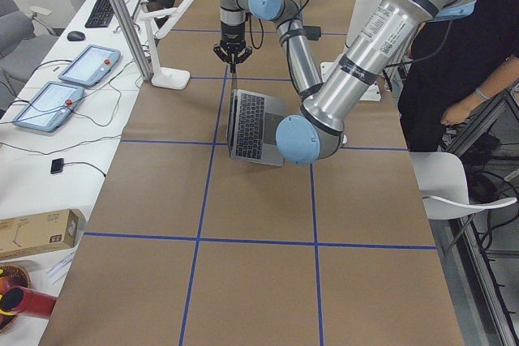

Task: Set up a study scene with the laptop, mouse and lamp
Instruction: 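Push the laptop with the left gripper farther from the robot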

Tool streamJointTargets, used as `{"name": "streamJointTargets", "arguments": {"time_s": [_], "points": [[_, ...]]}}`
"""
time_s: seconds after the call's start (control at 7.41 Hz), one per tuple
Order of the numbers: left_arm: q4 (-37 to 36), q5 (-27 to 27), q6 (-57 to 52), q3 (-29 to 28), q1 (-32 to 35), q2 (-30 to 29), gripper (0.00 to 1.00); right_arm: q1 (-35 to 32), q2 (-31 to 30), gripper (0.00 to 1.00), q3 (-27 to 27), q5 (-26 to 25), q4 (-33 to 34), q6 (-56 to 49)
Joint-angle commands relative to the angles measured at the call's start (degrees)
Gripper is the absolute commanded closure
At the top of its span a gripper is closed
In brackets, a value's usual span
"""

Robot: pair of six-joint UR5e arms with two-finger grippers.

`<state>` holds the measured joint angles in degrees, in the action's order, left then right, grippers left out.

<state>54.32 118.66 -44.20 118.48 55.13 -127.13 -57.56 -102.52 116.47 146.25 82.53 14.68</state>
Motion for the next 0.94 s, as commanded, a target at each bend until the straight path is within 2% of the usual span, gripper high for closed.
{"name": "streamJointTargets", "arguments": {"time_s": [0.0, 0.4, 0.54, 0.81], "points": [[0.35, -0.98, 3.24, -2.02, -1.69, -3.29, 1.00, -0.36, 0.21, 0.00, -0.01, 0.00, 0.00, 0.00], [0.61, -2.11, 6.48, -3.96, -3.35, -5.84, 1.00, -0.80, 0.39, 0.00, -0.10, 0.00, 0.00, -0.09], [3.57, -6.30, 8.33, -4.66, -5.19, -6.11, 1.00, -0.88, 0.39, 0.00, -0.10, 0.00, 0.00, -0.09], [5.18, -7.48, 8.87, -6.33, -5.91, -7.42, 1.00, -0.97, 0.48, 0.00, -0.10, 0.00, 0.00, 0.00]]}}
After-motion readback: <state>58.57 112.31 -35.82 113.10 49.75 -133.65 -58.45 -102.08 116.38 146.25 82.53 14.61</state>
